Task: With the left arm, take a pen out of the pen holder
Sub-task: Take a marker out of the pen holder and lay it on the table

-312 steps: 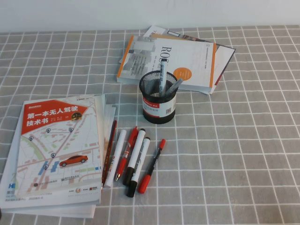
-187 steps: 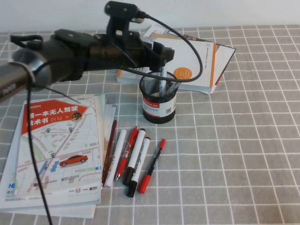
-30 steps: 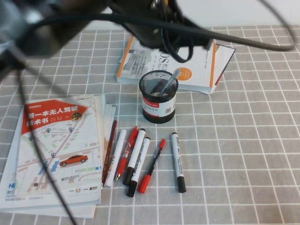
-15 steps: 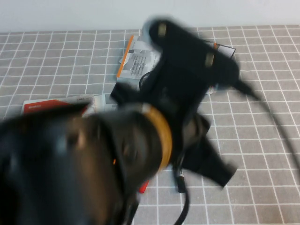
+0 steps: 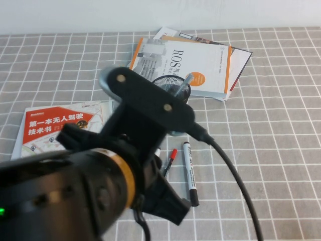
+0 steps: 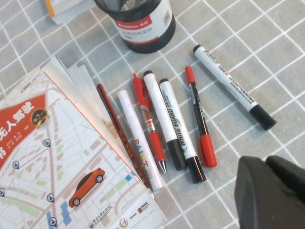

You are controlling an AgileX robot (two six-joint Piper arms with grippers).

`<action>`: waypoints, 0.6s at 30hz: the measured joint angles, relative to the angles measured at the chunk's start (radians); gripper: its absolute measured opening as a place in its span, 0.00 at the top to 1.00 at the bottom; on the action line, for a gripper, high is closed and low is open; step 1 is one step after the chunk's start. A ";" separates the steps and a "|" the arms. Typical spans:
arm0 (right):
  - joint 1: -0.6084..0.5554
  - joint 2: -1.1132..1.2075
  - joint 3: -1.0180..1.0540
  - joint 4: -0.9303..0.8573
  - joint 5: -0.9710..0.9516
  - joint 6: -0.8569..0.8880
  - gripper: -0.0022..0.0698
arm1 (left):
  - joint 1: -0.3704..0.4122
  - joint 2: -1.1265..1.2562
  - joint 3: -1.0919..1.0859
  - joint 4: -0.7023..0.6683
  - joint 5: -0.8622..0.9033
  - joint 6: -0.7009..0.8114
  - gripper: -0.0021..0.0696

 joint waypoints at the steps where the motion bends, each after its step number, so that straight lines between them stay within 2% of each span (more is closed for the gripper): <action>1: 0.000 0.000 0.000 0.000 0.000 0.000 0.99 | 0.000 -0.004 0.000 0.000 0.002 0.000 0.97; 7: 0.000 0.000 0.000 0.000 0.000 0.000 0.99 | 0.008 -0.040 0.031 0.041 -0.019 0.000 0.97; 10: 0.000 0.000 0.000 0.000 0.000 0.000 0.99 | 0.036 -0.060 0.080 0.080 -0.125 0.003 0.97; 13: 0.000 0.000 0.000 0.000 0.000 0.000 0.99 | 0.095 -0.089 0.158 0.097 -0.277 0.021 0.97; 18: 0.000 0.000 0.000 0.002 0.000 0.000 0.99 | 0.249 -0.172 0.340 0.105 -0.557 0.054 0.97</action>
